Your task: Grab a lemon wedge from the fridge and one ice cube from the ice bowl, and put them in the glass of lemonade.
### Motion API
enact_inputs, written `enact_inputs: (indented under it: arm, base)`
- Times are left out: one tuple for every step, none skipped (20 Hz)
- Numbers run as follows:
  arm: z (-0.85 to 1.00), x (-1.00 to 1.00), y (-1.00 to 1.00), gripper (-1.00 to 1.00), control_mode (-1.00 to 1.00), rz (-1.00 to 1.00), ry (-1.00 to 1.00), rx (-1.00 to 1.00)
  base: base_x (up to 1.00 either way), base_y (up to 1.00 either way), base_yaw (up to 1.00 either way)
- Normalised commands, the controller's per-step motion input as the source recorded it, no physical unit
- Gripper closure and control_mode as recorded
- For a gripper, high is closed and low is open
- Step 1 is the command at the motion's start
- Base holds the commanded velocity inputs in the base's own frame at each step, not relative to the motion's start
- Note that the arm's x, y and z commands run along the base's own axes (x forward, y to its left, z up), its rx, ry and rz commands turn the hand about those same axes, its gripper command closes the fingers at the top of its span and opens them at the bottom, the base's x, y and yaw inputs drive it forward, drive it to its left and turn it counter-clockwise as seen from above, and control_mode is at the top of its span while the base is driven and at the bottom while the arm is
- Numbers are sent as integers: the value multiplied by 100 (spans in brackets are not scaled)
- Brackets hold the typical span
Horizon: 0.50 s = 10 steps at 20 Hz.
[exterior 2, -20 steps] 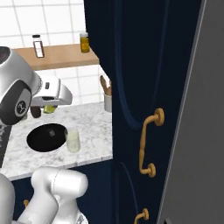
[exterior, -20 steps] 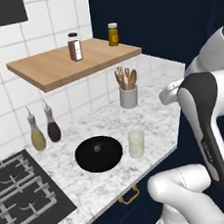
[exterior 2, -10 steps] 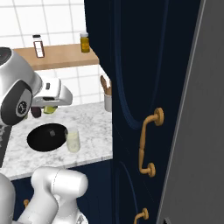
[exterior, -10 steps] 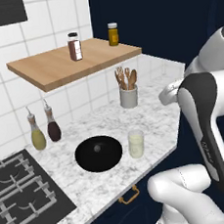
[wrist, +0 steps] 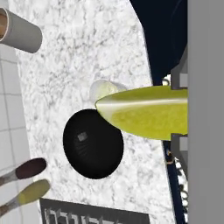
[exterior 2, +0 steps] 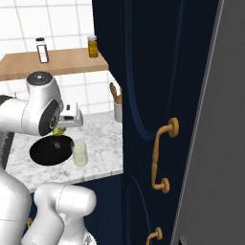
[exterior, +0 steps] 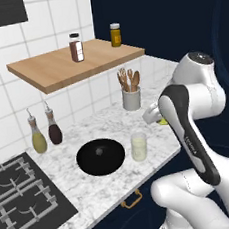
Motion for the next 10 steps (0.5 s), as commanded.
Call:
enact_inputs:
  arm:
    - [-59, 59, 62, 100, -100, 12, 25, 0]
    - [-46, 64, 44, 100, -100, 8, 33, -2]
    - [-21, 62, 14, 100, -100, 4, 30, -6]
    - [-13, 64, 0, 100, -100, 0, 20, -5]
    - [-6, 79, 0, 100, -100, 0, 18, -6]
    - [-2, 100, 0, 100, -100, 0, 23, -12]
    - [-6, 100, 21, 100, -100, 0, 33, -19]
    - [-16, 96, 11, 100, -100, 0, 35, -18]
    - [-21, 76, 0, 100, -100, 0, 31, -13]
    - [-26, 56, 0, 100, -100, 0, 23, -6]
  base:
    - [0, 0, 0]
    - [0, 0, 0]
    - [0, 0, 0]
    - [0, 0, 0]
    - [0, 0, 0]
    - [0, 0, 0]
    - [0, 0, 0]
    - [0, 0, 0]
    - [0, 0, 0]
    - [0, 0, 0]
